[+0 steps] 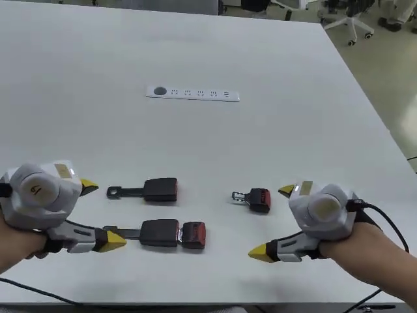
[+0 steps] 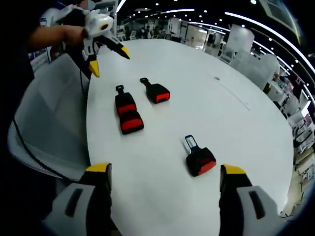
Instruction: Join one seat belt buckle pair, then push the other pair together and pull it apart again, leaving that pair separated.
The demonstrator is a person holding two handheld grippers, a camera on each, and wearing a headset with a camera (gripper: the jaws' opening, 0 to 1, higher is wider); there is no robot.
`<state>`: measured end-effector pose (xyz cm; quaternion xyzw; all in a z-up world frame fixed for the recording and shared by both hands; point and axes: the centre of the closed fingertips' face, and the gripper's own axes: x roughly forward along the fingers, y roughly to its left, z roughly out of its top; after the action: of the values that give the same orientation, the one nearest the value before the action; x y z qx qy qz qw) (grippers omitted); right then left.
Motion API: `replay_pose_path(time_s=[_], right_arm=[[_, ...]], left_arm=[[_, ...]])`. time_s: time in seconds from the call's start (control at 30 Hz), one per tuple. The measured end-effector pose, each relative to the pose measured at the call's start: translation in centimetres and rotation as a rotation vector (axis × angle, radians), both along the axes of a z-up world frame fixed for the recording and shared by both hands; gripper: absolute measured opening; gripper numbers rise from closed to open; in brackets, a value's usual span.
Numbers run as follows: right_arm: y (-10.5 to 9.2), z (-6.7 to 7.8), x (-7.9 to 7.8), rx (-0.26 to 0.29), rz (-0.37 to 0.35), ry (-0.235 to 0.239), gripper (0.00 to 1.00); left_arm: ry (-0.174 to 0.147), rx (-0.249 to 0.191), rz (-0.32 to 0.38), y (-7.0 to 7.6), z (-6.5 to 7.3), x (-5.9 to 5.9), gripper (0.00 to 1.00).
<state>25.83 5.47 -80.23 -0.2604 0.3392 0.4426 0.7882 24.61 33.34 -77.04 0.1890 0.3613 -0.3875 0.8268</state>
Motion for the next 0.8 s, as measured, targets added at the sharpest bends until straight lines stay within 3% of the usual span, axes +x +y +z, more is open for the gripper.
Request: replay_pose_path(time_s=[0.07,0.17,0.27,0.3,0.33,0.4,0.53,0.8], right_arm=[[-0.1,0.1,0.0,0.017,-0.031,0.015,0.94],[-0.1,1.0,0.3,0.069,-0.098,0.013,0.97],[-0.3,1.6,-0.1,0.080,-0.111,-0.002,0.98],[-0.3,1.6,-0.3,0.075,-0.106,-0.008,0.98],[-0.7,1.6,-0.3,0.031,-0.064,-0.047,0.98],[-1.2,1.6,-0.3,-0.011,-0.067,-0.089,0.98],[-0.7,2.1,-0.9,0.043,-0.096,-0.055,0.98],[-0.3,2.5,-1.0,0.039,-0.087,-0.058,0.96]], left_arm=[[0.013,-0.027,0.041,0.5,0.1,-0.3,0.83],[0.027,-0.035,0.064,1.5,-0.1,-0.9,0.89],[0.045,-0.060,0.095,2.1,-0.2,-1.4,0.94],[0.044,-0.064,0.101,2.3,-0.2,-1.5,0.96],[0.041,-0.064,0.111,2.4,-0.2,-1.5,0.98],[0.043,-0.065,0.125,2.7,-0.2,-1.5,1.00],[0.037,-0.044,0.130,2.7,-0.6,-1.7,1.00],[0.008,-0.083,0.147,2.3,0.2,-1.1,1.00]])
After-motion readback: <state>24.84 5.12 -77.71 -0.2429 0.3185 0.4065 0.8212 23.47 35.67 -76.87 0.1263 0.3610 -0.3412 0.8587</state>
